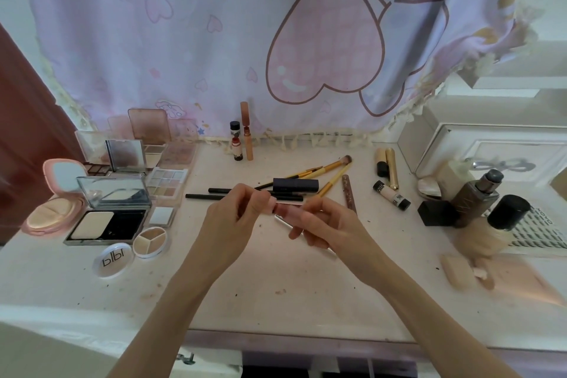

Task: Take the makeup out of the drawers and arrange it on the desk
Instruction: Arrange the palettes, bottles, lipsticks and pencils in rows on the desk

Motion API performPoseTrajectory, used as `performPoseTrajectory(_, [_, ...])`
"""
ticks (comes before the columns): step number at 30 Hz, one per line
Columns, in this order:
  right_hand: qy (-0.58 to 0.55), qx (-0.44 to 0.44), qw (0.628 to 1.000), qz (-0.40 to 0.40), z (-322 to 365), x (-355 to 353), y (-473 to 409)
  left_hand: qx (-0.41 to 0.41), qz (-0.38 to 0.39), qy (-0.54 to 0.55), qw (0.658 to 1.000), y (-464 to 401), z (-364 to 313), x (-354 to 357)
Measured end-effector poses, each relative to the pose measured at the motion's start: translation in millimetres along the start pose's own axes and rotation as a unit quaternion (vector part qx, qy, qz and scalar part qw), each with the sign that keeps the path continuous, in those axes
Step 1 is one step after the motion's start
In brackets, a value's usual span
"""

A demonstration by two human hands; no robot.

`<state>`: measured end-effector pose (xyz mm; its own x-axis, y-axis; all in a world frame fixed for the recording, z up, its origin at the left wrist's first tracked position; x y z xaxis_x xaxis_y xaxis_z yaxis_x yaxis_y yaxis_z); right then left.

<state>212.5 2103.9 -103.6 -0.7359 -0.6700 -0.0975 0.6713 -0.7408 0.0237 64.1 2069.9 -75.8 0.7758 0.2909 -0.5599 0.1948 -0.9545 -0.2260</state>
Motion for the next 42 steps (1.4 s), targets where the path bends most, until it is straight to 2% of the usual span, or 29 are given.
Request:
performPoseTrajectory(4, [0.166, -0.022, 0.986, 0.016, 3, 4, -7, -0.007, -0.01, 0.024, 1.0, -5, 2, -2])
performPoseTrajectory(7, [0.222, -0.024, 0.974, 0.026, 7, 11, -15, -0.021, -0.008, 0.022, 0.999, -12, 4, -2])
performPoseTrajectory(10, [0.202, -0.029, 0.979, 0.026, 12, 14, -26, -0.035, -0.026, 0.036, 0.998, -17, 7, -10])
performPoseTrajectory(13, [0.143, -0.026, 0.989, -0.026, 19, -4, -50, -0.068, -0.043, 0.018, 0.997, -16, 21, -20])
performPoseTrajectory(17, [0.13, -0.024, 0.985, -0.108, 22, -36, -100, -0.066, -0.085, -0.172, 0.979, 16, 46, -19])
performPoseTrajectory(19, [0.136, -0.011, 0.981, -0.141, 18, -48, -123, -0.064, -0.074, -0.265, 0.959, 32, 54, -11])
performPoseTrajectory(21, [0.165, -0.001, 0.974, -0.157, 12, -55, -140, -0.06, -0.058, -0.313, 0.946, 37, 58, -6])
performPoseTrajectory(27, [0.257, 0.021, 0.958, -0.125, -10, -49, -178, -0.088, -0.019, -0.351, 0.932, 36, 66, 2])
performPoseTrajectory(32, [0.297, 0.005, 0.95, -0.099, -13, -35, -194, -0.09, 0.008, -0.366, 0.926, 37, 73, 8])
performPoseTrajectory(35, [0.302, 0.005, 0.949, -0.085, -19, -30, -200, -0.098, 0.031, -0.38, 0.919, 36, 79, 12])
performPoseTrajectory(42, [0.318, 0.029, 0.944, -0.079, -26, -29, -203, -0.109, 0.033, -0.395, 0.911, 36, 82, 12])
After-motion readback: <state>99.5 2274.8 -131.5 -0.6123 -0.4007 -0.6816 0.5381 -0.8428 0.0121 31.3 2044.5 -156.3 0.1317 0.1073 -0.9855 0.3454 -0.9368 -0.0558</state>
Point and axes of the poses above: each hand's wrist, its own y-axis away from the middle knuckle, its own x-axis out of the palm, z = x × y, the point moved 10 cm from there along -y, towards the middle knuckle, and after that the axes turned 6 degrees about z, right-handed, at the moved point
